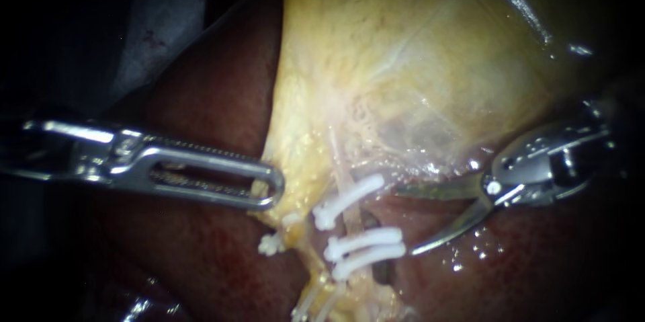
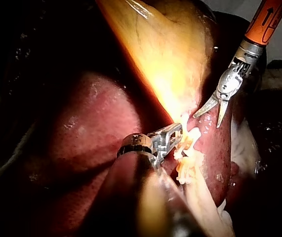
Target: Go to the cutting position right tube
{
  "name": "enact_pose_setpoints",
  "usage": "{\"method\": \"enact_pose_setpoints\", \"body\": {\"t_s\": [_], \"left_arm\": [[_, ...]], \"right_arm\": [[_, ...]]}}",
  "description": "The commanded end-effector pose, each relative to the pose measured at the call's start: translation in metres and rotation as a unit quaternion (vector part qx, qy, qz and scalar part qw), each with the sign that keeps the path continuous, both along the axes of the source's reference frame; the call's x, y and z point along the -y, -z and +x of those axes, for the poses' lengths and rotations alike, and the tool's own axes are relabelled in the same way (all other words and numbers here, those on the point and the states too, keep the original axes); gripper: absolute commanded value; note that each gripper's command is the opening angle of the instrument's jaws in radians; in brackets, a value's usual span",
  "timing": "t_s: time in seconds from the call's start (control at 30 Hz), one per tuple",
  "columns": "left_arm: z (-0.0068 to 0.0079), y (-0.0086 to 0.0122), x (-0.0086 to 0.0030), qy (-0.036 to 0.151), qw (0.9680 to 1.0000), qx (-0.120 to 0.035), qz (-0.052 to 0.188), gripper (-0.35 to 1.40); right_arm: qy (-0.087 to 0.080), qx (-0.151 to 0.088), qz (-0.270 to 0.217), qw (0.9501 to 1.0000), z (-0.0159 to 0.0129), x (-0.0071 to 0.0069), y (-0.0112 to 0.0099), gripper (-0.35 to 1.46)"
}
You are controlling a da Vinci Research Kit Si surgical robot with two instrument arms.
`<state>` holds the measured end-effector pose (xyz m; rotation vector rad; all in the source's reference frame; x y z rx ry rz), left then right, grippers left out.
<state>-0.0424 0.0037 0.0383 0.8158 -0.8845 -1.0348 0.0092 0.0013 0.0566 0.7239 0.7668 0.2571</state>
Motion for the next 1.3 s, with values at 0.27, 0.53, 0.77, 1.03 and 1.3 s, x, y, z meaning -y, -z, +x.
{"method": "enact_pose_setpoints", "body": {"t_s": [0.27,0.53,0.77,1.03,1.3], "left_arm": [[0.0001,0.0004,0.0002,0.001,1.0,0.001,0.0,-0.35],[0.0001,0.0007,0.0003,0.001,1.0,0.001,0.001,-0.35],[0.0001,0.0009,0.0003,0.002,1.0,0.001,0.001,-0.35],[0.0001,0.0009,0.0004,0.002,1.0,0.001,0.001,-0.35],[0.0,0.0009,0.0004,0.002,1.0,0.001,0.001,-0.35]], "right_arm": [[0.008,0.008,0.008,0.9999,0.0013,0.001,-0.0013,0.91],[0.015,0.011,0.005,0.9998,0.0022,0.0012,-0.0024,0.89],[0.016,0.012,0.004,0.9998,0.0027,0.001,-0.0028,0.88],[0.016,0.011,0.003,0.9998,0.0034,0.0009,-0.0038,0.84],[0.012,0.015,0.009,0.9998,0.0046,0.0013,-0.0055,0.79]]}}
